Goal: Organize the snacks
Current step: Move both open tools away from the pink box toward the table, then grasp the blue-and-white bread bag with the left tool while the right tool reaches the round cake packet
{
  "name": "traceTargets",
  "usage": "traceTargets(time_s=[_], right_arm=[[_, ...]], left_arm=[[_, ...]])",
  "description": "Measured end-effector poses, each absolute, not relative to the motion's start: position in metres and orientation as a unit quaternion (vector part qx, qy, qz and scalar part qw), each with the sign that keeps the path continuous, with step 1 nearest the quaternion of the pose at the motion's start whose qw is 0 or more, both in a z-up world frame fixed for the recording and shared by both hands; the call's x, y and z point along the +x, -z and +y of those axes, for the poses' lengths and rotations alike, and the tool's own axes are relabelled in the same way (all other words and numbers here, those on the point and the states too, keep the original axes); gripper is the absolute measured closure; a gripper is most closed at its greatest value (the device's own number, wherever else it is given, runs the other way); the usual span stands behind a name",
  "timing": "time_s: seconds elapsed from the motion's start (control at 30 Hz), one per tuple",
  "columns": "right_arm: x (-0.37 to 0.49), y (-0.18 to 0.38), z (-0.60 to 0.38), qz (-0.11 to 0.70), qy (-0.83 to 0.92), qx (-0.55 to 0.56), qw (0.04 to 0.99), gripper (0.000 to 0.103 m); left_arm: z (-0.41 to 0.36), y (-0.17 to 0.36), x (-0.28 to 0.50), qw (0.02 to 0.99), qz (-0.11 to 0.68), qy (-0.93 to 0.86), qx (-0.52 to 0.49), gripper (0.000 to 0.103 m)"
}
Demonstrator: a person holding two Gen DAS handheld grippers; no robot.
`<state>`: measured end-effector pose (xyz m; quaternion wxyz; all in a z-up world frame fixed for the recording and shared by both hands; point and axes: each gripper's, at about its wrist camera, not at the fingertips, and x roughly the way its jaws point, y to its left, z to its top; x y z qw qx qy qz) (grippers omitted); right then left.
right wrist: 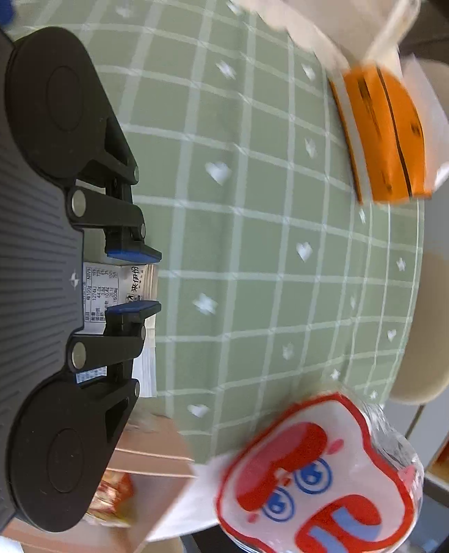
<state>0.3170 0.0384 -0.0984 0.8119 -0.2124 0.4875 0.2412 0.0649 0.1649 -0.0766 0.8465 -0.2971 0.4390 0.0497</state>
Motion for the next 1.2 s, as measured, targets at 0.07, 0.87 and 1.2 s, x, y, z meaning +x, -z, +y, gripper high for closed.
traceTargets(time_s=[0.07,0.87,1.2], right_arm=[[0.301,0.095,0.029,0.495,-0.260,-0.201,0.805,0.079],[0.150,0.083,-0.114,0.424,-0.440,-0.055,0.790,0.035],[0.188,0.097,-0.134,0.428,-0.325,0.040,0.842,0.032]], left_arm=[[0.158,0.078,0.070,0.847,0.443,-0.039,-0.293,0.071],[0.097,0.059,0.097,0.851,0.452,-0.027,-0.267,0.071],[0.114,0.057,0.090,0.852,0.449,-0.057,-0.263,0.071]])
